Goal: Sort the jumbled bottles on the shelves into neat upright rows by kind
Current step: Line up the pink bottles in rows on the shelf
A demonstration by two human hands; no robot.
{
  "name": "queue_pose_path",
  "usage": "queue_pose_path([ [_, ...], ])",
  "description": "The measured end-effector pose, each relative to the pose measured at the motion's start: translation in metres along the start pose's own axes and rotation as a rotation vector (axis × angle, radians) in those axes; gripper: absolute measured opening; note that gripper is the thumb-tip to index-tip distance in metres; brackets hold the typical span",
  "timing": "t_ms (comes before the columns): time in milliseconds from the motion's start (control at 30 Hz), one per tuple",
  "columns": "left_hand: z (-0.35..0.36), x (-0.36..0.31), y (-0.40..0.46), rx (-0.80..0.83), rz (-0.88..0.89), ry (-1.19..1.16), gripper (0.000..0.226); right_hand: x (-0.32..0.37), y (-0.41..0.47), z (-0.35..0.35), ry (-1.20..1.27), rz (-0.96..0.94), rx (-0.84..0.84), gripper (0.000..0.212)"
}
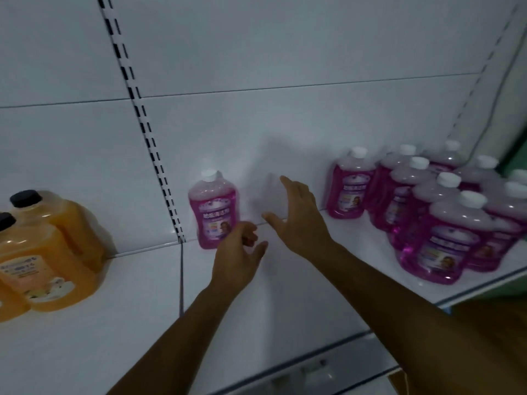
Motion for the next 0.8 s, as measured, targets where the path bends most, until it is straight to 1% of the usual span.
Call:
queue_pose_path([
  [100,0.055,-0.032,-0.008,0.22,0.074,-0.008,0.031,-0.026,-0.011,-0.052,-0.015,0.042,-0.088,0.074],
  [200,0.11,-0.072,-0.022,0.405,0.158,-0.08,0.039,-0.047,-0.031,-0.106,-0.084,0.051,-0.23,0.068],
  [267,0.142,-0.097,-0.031,0.48,0.175,-0.142,0.043,-0.06,-0.045,-0.139,-0.191,0.059,-0.313,0.066],
  [367,0.179,-0.132,-0.046,0.576,0.137,-0.27,0.045,-0.081,-0.064,-0.184,-0.412,0.072,-0.446,0.068],
  [433,0.197,-0.151,-0.056,0.631,0.103,-0.357,0.044,-0.098,-0.077,-0.205,-0.517,0.123,-0.474,0.073],
  [500,0.211,-0.161,-0.063,0.66,0.069,-0.416,0.044,-0.115,-0.087,-0.216,-0.504,0.199,-0.447,0.077],
  [567,0.219,-0.167,-0.066,0.653,0.049,-0.444,0.044,-0.13,-0.093,-0.219,-0.382,0.272,-0.404,0.079],
  [633,0.223,-0.17,-0.066,0.634,0.069,-0.435,0.042,-0.137,-0.095,-0.219,-0.291,0.283,-0.39,0.082],
  [700,0.228,-0.171,-0.063,0.619,0.085,-0.413,0.04,-0.141,-0.094,-0.22,-0.278,0.272,-0.392,0.084],
  [800,0.229,-0.168,-0.057,0.611,0.032,-0.413,0.042,-0.141,-0.09,-0.221,-0.224,0.259,-0.386,0.083],
])
Point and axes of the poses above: each hand's wrist, its own y-axis towards the middle knuckle, its own z-axis out of the palm, x = y × z, the point moved 7 cm from there along y, towards the middle knuckle, and after that the axes turned 8 degrees about -x, right-handed, at the moved point
